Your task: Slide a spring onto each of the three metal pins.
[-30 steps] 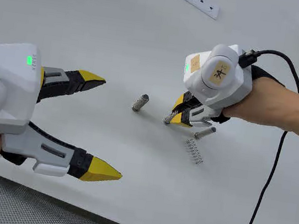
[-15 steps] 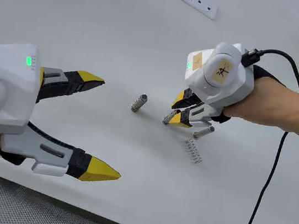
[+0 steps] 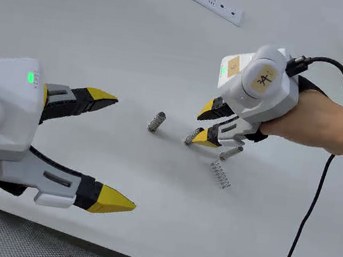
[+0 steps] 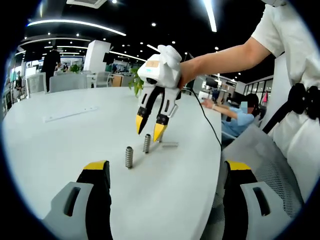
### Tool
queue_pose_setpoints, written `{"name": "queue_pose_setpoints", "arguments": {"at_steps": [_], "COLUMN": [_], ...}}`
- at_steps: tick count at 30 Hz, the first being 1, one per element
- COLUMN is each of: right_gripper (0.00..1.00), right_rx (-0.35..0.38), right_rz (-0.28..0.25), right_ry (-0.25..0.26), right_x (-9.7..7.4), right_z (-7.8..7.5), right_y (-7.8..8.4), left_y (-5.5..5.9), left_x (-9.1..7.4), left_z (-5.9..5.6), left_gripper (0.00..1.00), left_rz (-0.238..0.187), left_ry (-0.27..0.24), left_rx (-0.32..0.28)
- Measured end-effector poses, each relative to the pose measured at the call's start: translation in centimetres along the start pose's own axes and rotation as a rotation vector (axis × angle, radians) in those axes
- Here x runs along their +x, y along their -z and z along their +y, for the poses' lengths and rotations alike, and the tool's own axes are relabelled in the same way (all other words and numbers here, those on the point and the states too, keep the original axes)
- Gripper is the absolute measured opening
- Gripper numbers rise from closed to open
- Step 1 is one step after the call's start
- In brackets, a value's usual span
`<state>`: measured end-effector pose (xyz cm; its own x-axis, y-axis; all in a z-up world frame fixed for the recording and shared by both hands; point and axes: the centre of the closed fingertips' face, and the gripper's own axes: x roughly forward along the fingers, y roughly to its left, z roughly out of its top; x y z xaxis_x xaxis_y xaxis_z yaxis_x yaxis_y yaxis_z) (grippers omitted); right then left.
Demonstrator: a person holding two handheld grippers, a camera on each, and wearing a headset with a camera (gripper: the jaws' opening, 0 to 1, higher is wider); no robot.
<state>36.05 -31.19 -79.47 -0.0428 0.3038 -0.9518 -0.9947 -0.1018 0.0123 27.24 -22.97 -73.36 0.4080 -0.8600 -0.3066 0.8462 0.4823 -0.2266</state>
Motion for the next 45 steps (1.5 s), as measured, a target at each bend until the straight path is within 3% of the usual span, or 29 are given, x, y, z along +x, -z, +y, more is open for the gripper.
{"name": "queue_pose_setpoints", "arguments": {"at_steps": [8,16,22,33,38,45], "right_gripper": [0.30,0.35,0.39,0.44,0.46,0.45], "right_rx": [0.039,0.099,0.170,0.310,0.374,0.455], "right_rz": [-0.070,-0.163,-0.236,-0.323,-0.358,-0.393], "right_ry": [0.034,0.095,0.148,0.221,0.248,0.289], "right_x": [-1.3,-3.7,-5.9,-7.8,-8.5,-8.6], "right_z": [0.5,1.1,2.8,5.1,6.1,7.6], "right_y": [-0.1,0.5,1.3,5.2,7.0,8.7], "left_y": [-0.4,-0.7,-1.0,-2.2,-2.0,-1.9], "left_x": [-0.1,0.3,1.1,3.7,5.5,8.1], "left_z": [-0.5,-1.3,-2.2,-3.9,-4.8,-6.2], "left_gripper": [0.92,0.91,0.89,0.80,0.77,0.75], "left_rz": [0.021,0.074,0.114,0.174,0.229,0.263], "left_ry": [0.010,0.033,0.067,0.125,0.163,0.218], "left_rx": [0.022,0.080,0.124,0.213,0.272,0.309]}}
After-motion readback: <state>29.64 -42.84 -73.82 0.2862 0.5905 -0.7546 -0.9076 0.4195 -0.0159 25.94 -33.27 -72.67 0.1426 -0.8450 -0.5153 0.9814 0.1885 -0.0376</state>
